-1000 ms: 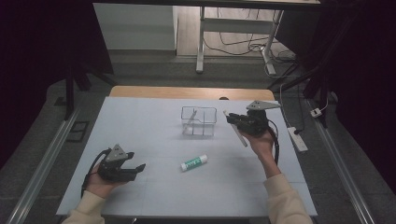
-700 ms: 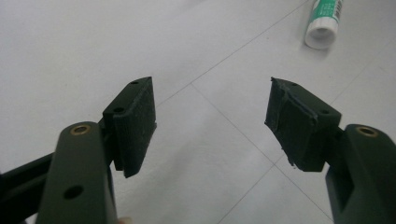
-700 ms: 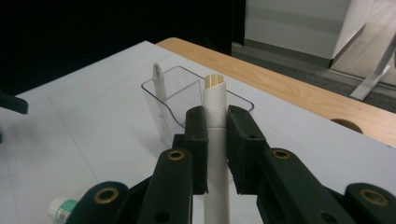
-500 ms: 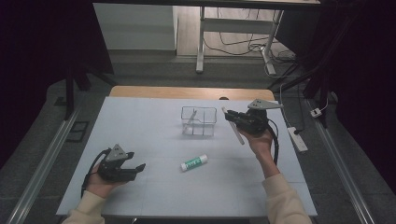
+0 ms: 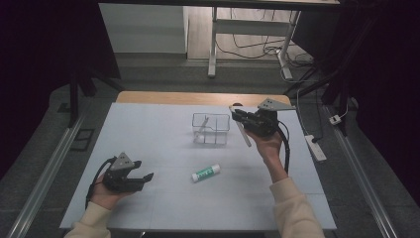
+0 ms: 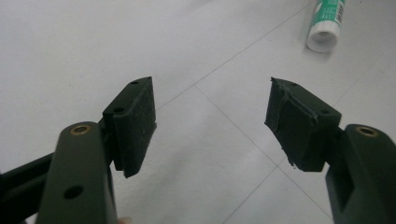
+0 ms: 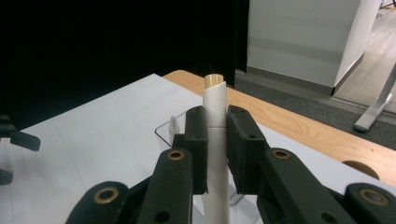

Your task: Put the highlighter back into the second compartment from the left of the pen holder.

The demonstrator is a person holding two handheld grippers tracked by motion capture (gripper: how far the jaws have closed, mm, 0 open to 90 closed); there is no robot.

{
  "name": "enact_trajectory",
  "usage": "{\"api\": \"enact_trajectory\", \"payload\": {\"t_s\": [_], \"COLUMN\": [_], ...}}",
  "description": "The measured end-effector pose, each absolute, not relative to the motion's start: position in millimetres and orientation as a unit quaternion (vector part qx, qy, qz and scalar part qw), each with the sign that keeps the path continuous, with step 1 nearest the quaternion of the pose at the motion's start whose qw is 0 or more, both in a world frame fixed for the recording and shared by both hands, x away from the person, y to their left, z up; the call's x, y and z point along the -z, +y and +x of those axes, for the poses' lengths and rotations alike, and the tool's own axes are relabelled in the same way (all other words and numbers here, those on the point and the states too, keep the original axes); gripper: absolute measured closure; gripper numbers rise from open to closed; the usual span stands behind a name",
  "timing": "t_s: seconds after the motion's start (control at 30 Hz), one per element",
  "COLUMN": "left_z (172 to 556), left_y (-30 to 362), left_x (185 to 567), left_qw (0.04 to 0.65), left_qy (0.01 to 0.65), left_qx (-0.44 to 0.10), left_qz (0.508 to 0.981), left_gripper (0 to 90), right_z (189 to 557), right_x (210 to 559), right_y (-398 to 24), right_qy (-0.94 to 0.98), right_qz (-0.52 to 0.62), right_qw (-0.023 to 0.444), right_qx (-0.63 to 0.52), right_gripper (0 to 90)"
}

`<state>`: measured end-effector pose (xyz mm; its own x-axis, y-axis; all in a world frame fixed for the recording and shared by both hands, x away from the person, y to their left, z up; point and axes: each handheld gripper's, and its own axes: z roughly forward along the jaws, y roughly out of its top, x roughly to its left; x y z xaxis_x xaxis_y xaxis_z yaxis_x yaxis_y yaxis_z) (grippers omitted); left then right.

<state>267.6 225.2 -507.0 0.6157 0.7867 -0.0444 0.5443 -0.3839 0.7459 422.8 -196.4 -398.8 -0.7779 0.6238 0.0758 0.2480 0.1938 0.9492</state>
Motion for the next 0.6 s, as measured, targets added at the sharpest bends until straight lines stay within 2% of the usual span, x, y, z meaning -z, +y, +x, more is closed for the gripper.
{"api": "enact_trajectory", "payload": {"t_s": [0.6], "left_z": [267.6], "left_y": [225.1], "left_x": [506.2], "left_qw": [0.377], "left_qy": [0.408], "left_qx": [-0.162], "left_qz": [0.816], "left_gripper": [33.3], "right_z": [430.8], "right_x": [388.3], "right_y": [-181.3], "right_qy": [0.742], "right_qz": [0.284], "right_qw": [0.175], "right_qx": [-0.582], "right_gripper": [77.8]}}
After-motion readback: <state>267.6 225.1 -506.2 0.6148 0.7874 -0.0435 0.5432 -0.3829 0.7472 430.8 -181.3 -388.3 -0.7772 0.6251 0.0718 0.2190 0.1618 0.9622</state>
